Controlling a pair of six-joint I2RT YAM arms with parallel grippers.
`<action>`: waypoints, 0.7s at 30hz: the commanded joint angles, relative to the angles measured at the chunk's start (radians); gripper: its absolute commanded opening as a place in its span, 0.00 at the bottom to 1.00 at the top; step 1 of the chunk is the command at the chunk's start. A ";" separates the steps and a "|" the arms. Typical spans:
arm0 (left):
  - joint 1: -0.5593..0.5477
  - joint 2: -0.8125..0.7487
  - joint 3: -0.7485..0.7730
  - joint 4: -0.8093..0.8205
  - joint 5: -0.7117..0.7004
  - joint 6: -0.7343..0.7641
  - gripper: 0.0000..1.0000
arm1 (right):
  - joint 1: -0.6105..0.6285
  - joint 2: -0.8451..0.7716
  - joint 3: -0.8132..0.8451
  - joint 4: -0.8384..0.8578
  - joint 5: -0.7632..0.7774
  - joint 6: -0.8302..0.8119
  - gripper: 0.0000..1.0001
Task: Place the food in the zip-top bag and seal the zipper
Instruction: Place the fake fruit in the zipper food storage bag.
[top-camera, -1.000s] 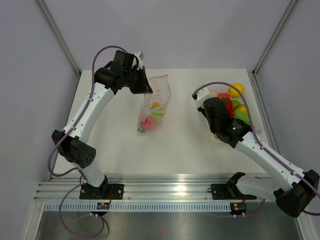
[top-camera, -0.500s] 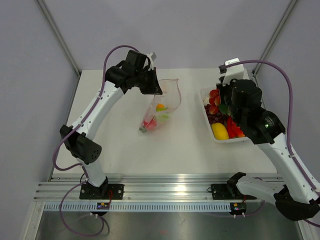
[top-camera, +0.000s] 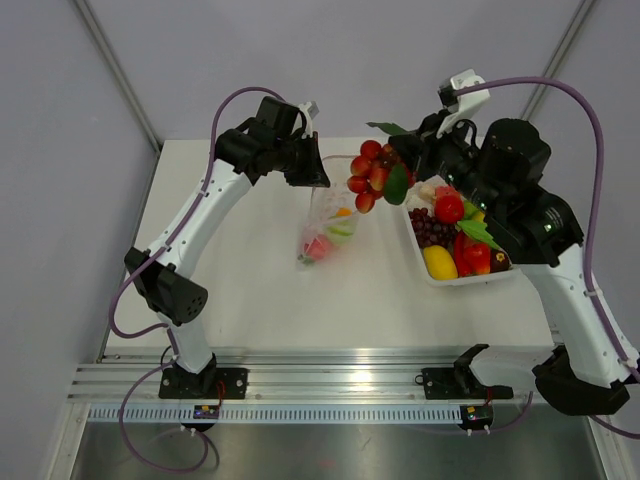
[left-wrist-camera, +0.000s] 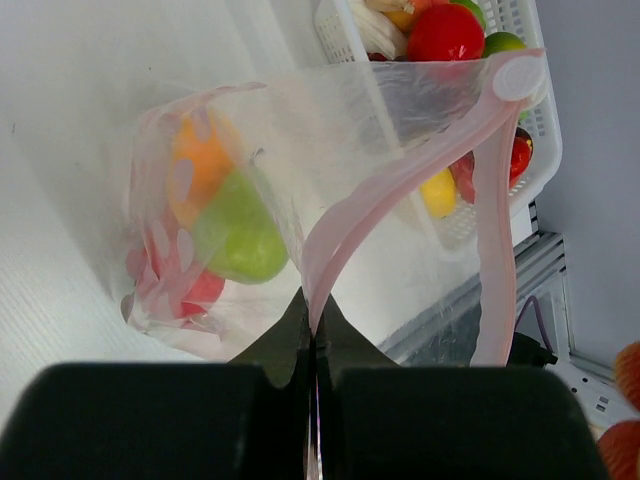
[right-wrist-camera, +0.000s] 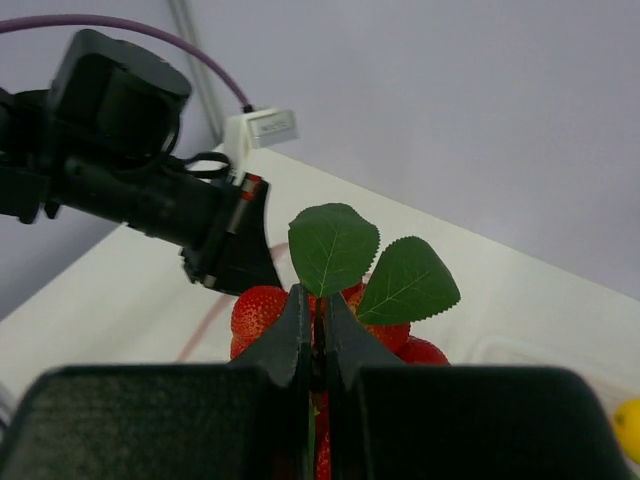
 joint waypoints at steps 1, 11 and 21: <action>-0.003 0.003 0.031 0.025 0.004 0.011 0.00 | 0.020 0.058 0.036 0.126 -0.188 0.093 0.00; -0.001 -0.020 -0.005 0.033 0.012 0.016 0.00 | 0.035 0.121 -0.126 0.286 -0.210 0.186 0.00; -0.003 -0.046 -0.041 0.048 0.052 0.020 0.00 | 0.035 0.064 -0.393 0.267 0.046 0.177 0.00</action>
